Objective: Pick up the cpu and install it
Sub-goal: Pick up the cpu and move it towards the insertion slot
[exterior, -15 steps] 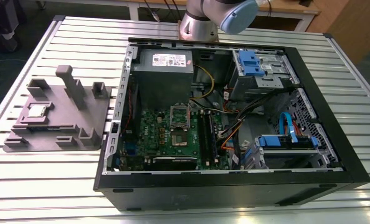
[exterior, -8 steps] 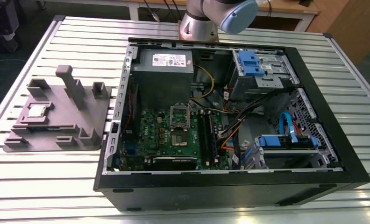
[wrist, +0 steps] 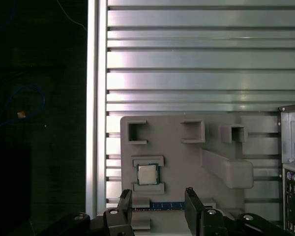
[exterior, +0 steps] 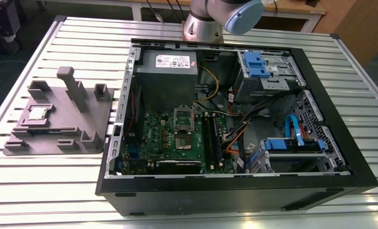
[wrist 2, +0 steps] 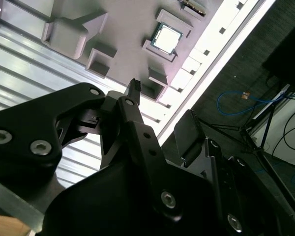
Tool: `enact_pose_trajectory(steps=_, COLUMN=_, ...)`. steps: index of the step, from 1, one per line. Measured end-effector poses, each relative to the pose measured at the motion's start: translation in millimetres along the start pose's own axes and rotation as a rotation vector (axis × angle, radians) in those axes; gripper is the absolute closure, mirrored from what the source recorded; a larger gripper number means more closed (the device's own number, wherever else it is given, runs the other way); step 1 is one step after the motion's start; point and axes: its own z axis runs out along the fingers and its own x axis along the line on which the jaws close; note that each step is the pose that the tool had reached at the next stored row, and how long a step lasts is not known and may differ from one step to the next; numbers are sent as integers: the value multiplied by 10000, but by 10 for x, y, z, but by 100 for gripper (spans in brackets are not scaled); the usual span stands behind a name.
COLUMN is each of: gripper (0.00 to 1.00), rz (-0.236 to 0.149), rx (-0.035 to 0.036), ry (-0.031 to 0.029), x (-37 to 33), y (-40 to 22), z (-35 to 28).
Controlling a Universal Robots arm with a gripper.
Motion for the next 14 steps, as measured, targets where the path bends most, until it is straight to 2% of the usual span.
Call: enact_pose_trajectory(steps=14, gripper=45, rz=0, rx=-1, ry=-1, x=-1, y=-10, z=49)
